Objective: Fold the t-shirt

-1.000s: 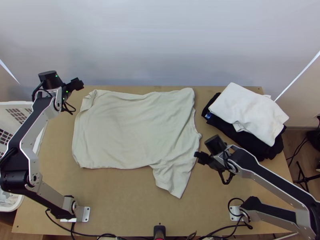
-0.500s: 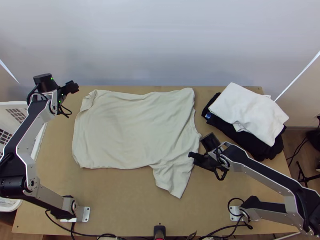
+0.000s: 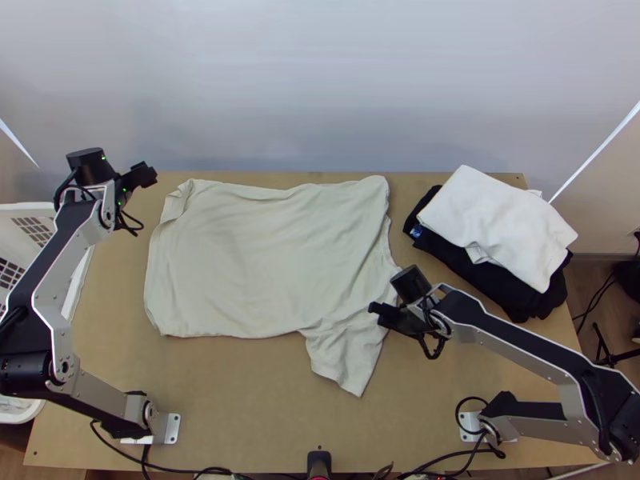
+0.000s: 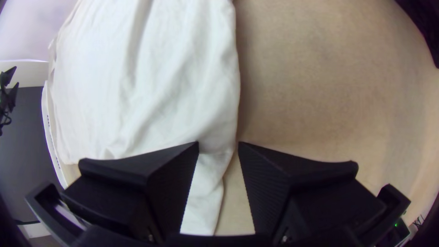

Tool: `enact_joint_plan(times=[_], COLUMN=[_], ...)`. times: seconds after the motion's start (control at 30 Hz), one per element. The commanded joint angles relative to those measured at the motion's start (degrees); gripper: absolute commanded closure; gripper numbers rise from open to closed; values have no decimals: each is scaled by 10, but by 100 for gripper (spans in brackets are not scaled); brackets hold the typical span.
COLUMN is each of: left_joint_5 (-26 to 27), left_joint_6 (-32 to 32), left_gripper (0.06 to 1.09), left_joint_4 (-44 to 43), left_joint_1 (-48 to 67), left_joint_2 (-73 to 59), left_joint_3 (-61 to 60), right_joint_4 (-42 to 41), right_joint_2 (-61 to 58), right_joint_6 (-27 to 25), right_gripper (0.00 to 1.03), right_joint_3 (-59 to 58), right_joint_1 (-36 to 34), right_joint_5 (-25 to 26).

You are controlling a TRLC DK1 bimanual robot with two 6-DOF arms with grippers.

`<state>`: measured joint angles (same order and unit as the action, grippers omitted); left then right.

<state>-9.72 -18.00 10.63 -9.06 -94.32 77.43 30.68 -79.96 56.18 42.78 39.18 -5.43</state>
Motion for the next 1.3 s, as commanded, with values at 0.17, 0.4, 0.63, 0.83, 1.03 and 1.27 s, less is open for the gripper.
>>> enact_joint_plan(times=[0.17, 0.4, 0.63, 0.83, 1.03, 1.27], left_joint_5=[0, 0, 17, 87, 202, 312], left_joint_6=[7, 8, 23, 73, 191, 477], left_gripper=[10, 10, 10, 10, 10, 10], left_joint_4=[7, 20, 72, 150, 231, 322], left_joint_1=[-12, -26, -61, -96, -146, -225], left_joint_2=[-1, -2, -10, -16, -17, -5], left_joint_3=[3, 3, 4, -1, -29, -82], right_joint_4=[-10, -17, -33, -39, -39, -34], right_joint_2=[-25, -34, -37, -34, -32, -32], right_joint_6=[13, 20, 12, 12, 14, 3], right_gripper=[60, 73, 93, 100, 100, 100], right_joint_3=[15, 16, 9, 6, 5, 6], right_joint_1=[13, 25, 40, 45, 39, 19], right_joint_5=[5, 23, 61, 80, 89, 97])
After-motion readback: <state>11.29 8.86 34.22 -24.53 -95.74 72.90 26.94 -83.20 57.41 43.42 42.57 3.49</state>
